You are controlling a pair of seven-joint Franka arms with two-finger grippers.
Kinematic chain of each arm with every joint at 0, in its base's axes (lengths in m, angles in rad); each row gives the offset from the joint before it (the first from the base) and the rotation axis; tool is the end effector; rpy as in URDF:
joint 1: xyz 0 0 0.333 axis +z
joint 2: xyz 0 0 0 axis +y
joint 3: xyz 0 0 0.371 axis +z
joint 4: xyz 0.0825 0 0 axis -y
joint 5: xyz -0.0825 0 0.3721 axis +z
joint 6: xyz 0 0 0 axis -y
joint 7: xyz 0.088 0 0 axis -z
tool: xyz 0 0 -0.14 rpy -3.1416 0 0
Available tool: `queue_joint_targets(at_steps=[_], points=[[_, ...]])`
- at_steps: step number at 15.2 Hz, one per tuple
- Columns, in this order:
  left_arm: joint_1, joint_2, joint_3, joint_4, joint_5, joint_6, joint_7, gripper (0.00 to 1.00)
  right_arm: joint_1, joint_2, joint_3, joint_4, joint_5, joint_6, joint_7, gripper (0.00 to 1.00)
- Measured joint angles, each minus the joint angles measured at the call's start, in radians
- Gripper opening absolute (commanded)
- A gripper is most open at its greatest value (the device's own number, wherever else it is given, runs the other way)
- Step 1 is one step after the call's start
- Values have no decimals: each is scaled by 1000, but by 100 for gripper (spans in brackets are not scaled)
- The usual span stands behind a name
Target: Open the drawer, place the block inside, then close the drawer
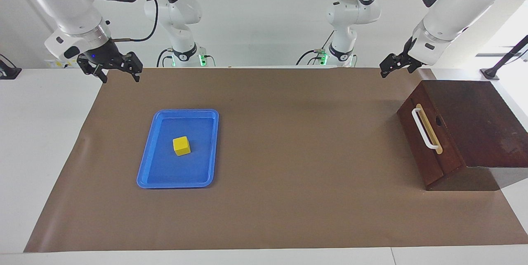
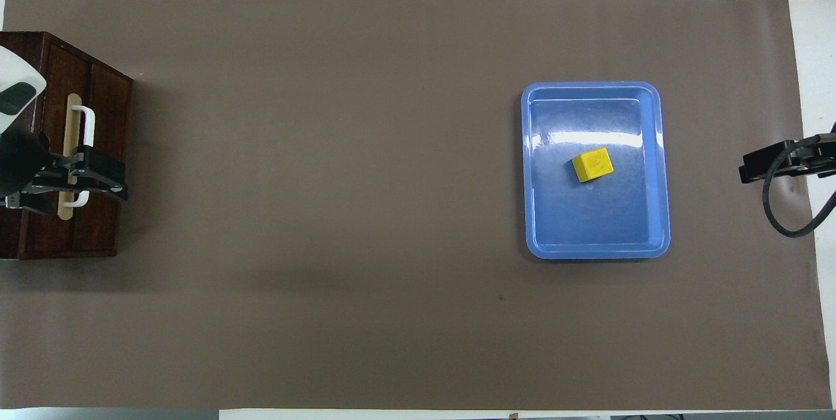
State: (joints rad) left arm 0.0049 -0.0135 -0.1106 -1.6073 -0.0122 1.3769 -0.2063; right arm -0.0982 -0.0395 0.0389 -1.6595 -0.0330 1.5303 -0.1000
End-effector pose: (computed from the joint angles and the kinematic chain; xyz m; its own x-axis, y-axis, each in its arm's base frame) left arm 0.5041 -0.0558 0.6233 0.9719 0.1009 -0.2129 0.0959 -0.9948 -0.0336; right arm 0.5174 -0.0350 0.6238 0.9949 0.0394 -0.0926 0.0419 -0.9988 0.0254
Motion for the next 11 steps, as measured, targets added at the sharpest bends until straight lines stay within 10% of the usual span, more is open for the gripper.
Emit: queue_joint_targets(at_steps=[11], points=[[0,0,0,0,0,0,0,100,0,0,1,0,0,-2,7,100]])
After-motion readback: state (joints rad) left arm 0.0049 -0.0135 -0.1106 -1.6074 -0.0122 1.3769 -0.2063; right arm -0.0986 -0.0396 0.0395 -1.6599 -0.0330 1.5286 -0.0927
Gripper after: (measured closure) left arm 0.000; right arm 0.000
